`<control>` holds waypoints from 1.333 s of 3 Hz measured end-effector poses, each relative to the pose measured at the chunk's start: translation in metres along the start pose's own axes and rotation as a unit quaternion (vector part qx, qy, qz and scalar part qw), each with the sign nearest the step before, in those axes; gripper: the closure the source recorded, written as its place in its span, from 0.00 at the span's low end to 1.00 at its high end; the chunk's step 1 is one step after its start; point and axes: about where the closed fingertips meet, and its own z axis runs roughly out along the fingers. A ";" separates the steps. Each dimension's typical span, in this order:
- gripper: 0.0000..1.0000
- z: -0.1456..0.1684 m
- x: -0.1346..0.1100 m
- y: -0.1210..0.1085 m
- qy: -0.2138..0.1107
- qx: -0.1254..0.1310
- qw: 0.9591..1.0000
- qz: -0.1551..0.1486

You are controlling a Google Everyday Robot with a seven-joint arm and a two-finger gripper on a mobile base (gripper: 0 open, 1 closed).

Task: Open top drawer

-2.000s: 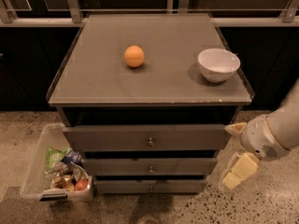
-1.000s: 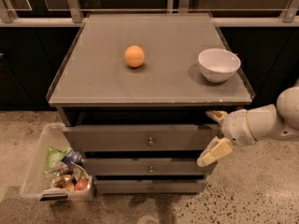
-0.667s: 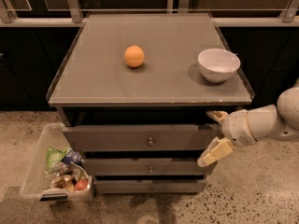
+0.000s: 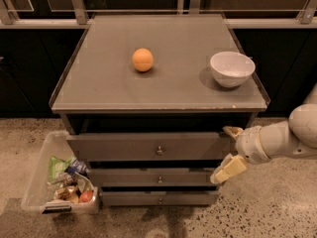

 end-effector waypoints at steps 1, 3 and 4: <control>0.00 0.015 0.008 -0.019 0.012 0.013 1.000 -0.011; 0.00 0.024 -0.011 -0.060 0.018 0.033 0.998 -0.058; 0.00 0.025 0.013 -0.046 0.028 0.022 0.999 -0.023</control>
Offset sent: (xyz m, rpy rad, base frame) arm 0.0942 -0.0042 -0.0057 -0.1091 -0.1614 0.0394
